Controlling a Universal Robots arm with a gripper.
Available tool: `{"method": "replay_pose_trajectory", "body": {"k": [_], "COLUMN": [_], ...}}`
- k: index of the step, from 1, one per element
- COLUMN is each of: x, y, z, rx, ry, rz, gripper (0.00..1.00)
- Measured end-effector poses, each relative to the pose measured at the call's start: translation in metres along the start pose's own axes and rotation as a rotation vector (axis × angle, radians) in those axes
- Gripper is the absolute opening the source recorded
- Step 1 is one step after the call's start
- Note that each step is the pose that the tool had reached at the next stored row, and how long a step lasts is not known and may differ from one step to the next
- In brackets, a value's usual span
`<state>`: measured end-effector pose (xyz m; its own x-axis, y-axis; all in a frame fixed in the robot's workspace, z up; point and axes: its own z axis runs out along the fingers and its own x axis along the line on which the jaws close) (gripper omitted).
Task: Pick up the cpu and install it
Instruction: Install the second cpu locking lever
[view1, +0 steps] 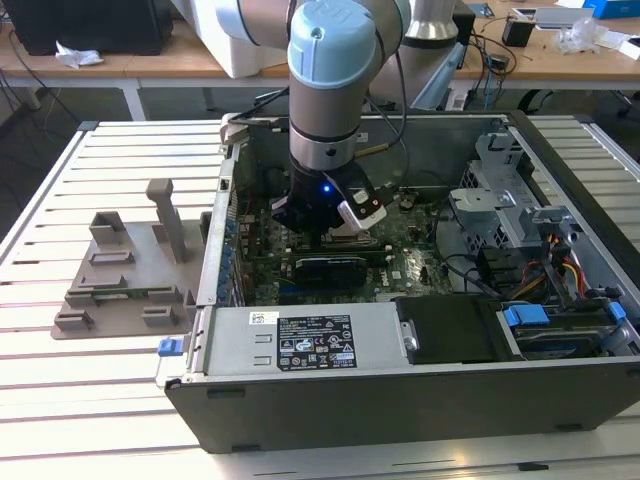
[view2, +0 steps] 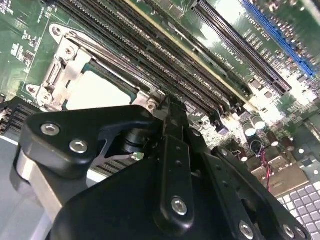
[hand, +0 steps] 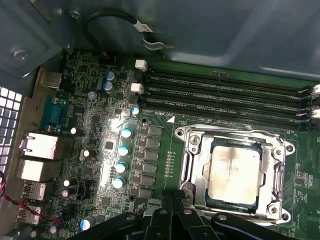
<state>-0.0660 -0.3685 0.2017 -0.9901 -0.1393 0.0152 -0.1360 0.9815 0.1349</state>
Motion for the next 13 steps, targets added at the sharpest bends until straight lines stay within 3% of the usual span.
{"method": "replay_pose_trajectory", "body": {"k": [2, 4, 7, 9, 11, 13], "x": [0.0001, -0.001, -0.0197, -0.0384, -0.0527, -0.0593], "y": [0.0014, 0.0028, 0.0041, 0.0052, 0.0099, 0.0222], "z": [-0.0098, -0.014, -0.0125, -0.0098, -0.0086, -0.007], "rx": [-0.0002, 0.0, -0.0009, -0.0035, -0.0025, 0.0237], "ry": [-0.0026, -0.0026, 0.0138, 0.0316, 0.0386, 0.0423], "rz": [0.0, -0.001, 0.002, 0.004, 0.005, 0.007], "gripper": [0.11, 0.11, 0.11, 0.11, 0.11, 0.11]}}
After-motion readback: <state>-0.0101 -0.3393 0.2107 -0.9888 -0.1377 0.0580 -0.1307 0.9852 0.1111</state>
